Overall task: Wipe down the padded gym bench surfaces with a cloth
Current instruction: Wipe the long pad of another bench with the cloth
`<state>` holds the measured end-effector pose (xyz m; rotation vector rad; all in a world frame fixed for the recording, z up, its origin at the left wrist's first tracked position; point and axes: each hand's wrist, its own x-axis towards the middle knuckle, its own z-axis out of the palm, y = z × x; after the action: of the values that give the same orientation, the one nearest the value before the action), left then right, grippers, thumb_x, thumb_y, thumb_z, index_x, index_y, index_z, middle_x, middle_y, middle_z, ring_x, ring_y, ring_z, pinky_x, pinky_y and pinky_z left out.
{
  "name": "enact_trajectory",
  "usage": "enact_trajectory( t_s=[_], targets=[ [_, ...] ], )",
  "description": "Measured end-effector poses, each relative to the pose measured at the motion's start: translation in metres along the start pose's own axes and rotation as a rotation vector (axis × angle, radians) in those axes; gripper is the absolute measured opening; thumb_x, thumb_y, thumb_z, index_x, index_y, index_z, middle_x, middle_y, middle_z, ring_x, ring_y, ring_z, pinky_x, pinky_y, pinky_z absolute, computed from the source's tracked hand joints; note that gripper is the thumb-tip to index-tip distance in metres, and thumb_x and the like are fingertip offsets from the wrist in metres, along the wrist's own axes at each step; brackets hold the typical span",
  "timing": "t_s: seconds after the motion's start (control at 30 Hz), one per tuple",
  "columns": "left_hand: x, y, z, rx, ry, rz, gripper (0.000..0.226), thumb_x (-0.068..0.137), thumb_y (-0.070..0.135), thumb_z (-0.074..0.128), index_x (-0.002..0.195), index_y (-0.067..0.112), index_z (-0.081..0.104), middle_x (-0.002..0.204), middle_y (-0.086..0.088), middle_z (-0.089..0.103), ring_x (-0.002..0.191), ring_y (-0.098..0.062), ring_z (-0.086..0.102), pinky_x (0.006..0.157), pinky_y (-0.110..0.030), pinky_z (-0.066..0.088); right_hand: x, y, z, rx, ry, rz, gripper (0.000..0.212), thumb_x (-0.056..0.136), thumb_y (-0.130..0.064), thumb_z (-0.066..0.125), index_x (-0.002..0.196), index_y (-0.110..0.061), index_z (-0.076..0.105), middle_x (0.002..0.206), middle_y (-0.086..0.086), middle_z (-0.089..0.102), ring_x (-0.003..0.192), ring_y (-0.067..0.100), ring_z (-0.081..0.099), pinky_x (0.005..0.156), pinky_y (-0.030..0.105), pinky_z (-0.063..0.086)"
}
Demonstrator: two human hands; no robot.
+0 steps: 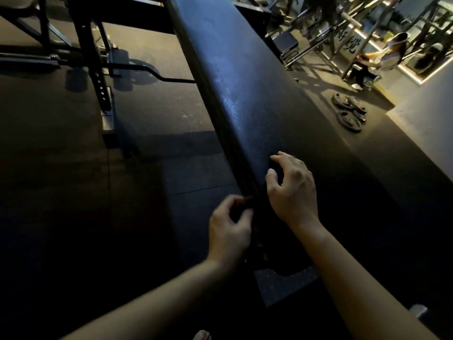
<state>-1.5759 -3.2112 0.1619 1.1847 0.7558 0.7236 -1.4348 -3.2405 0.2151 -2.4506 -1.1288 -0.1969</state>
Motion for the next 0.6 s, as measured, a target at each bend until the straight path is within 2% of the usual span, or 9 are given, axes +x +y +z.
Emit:
enact_trajectory(
  t_s=[0.07,0.13,0.17,0.27,0.33,0.37,0.47,0.5,0.6],
  targets=[
    [0.05,0.007,-0.001,-0.006,0.159,-0.033,0.022,0.095,0.012,0.067,0.082,0.03,0.068,0.071,0.007,0.07,0.065,-0.013,0.067,0.058,-0.039,0.061,0.0,0.0,0.0,0.001,0.001,-0.001,0.045,0.089,-0.033,0.048,0.125,-0.015,0.068,0.137,0.004,0.063,0.13,0.021,0.053,0.109,0.038,0.038],
    [0.071,0.007,0.001,0.009,0.245,-0.008,0.021,0.093,0.018,0.067,0.082,0.036,0.068,0.073,0.007,0.07,0.068,-0.016,0.068,0.064,-0.046,0.062,0.001,-0.001,-0.001,0.004,0.008,-0.001,0.045,0.088,-0.033,0.049,0.125,-0.015,0.068,0.137,0.004,0.063,0.13,0.02,0.054,0.109,0.039,0.039],
    [0.054,0.006,0.003,0.025,0.221,-0.014,0.022,0.095,0.017,0.067,0.084,0.036,0.067,0.075,0.004,0.071,0.069,-0.016,0.068,0.064,-0.045,0.061,0.0,-0.001,-0.001,0.005,0.006,-0.003,0.045,0.088,-0.033,0.049,0.125,-0.015,0.068,0.137,0.005,0.063,0.13,0.02,0.054,0.11,0.039,0.039],
    [-0.011,0.0,0.003,-0.009,0.009,0.037,0.021,0.097,0.011,0.067,0.089,0.03,0.068,0.08,0.001,0.072,0.071,-0.009,0.068,0.063,-0.029,0.057,0.0,-0.001,-0.001,0.013,0.01,0.0,0.045,0.089,-0.033,0.049,0.125,-0.015,0.068,0.138,0.005,0.063,0.131,0.021,0.053,0.11,0.039,0.038],
    [0.007,0.0,0.001,0.066,0.023,0.079,0.026,0.095,0.004,0.067,0.087,0.03,0.067,0.076,0.004,0.07,0.071,-0.001,0.067,0.066,-0.019,0.055,0.0,-0.001,-0.001,0.004,0.006,0.003,0.046,0.089,-0.034,0.048,0.126,-0.015,0.068,0.138,0.004,0.062,0.131,0.02,0.053,0.11,0.039,0.037],
    [0.029,0.001,-0.001,0.103,0.102,0.086,0.029,0.094,0.002,0.066,0.086,0.03,0.066,0.073,0.006,0.068,0.067,0.002,0.065,0.064,-0.017,0.053,0.001,-0.001,-0.001,0.0,-0.001,0.002,0.046,0.089,-0.034,0.048,0.126,-0.015,0.067,0.139,0.004,0.062,0.132,0.02,0.052,0.11,0.038,0.037],
    [0.062,0.013,0.0,0.08,0.21,0.061,0.026,0.095,0.006,0.064,0.083,0.029,0.064,0.07,0.008,0.065,0.064,-0.004,0.063,0.062,-0.035,0.059,0.0,-0.002,-0.001,-0.002,0.001,0.001,0.046,0.089,-0.034,0.047,0.126,-0.015,0.067,0.139,0.004,0.062,0.131,0.02,0.052,0.109,0.037,0.036],
    [0.049,0.01,0.002,0.086,0.195,0.063,0.026,0.095,0.006,0.064,0.082,0.029,0.064,0.069,0.008,0.065,0.064,-0.005,0.063,0.061,-0.034,0.058,0.0,-0.002,-0.001,-0.003,0.003,0.0,0.046,0.089,-0.034,0.047,0.126,-0.015,0.067,0.138,0.004,0.062,0.131,0.02,0.053,0.109,0.037,0.037],
    [-0.009,-0.002,-0.003,0.114,-0.042,0.072,0.025,0.095,0.004,0.066,0.089,0.028,0.067,0.078,0.008,0.071,0.072,-0.005,0.068,0.065,-0.026,0.056,0.0,-0.001,-0.001,-0.005,0.01,-0.001,0.046,0.088,-0.034,0.048,0.125,-0.016,0.067,0.138,0.004,0.062,0.131,0.02,0.053,0.108,0.036,0.036]
  ],
)
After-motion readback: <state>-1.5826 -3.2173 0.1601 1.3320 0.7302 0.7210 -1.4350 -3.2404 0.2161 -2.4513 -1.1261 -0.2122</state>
